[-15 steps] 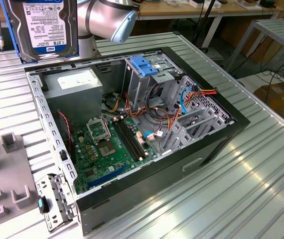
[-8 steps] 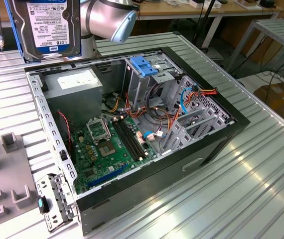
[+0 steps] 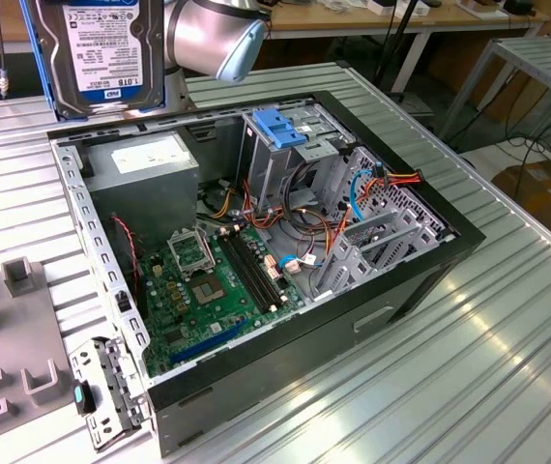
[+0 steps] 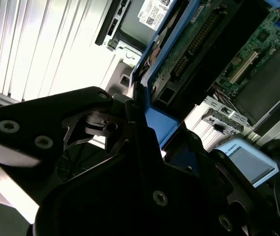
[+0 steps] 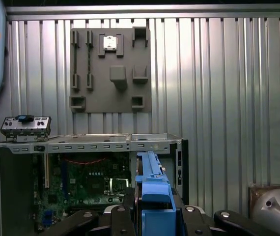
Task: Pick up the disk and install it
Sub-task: 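Pick up the disk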
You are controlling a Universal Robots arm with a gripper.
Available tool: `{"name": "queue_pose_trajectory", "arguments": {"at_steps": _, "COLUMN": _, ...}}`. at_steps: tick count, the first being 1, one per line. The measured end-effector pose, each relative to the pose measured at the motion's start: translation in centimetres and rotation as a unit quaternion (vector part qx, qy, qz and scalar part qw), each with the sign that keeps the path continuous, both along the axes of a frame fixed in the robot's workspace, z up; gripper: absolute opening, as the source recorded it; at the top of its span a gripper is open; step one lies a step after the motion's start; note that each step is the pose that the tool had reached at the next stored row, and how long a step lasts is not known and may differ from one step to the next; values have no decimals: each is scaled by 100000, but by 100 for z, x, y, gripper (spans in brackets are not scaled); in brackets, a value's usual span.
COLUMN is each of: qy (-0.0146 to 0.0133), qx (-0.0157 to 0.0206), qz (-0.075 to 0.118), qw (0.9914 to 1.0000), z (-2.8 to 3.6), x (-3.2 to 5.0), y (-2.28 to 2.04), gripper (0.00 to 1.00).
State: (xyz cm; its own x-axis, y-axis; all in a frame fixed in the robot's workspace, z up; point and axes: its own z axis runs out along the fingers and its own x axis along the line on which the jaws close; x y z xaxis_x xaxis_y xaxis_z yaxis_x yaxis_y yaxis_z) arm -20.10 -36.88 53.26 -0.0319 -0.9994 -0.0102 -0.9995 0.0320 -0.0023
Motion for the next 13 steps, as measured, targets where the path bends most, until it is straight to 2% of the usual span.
{"name": "queue_pose_trajectory", "arguments": {"at_steps": 13, "qy": 1, "qx": 0, "qz": -4, "qw": 100000, "z": 0, "x": 52, "y": -59, "gripper": 37}}
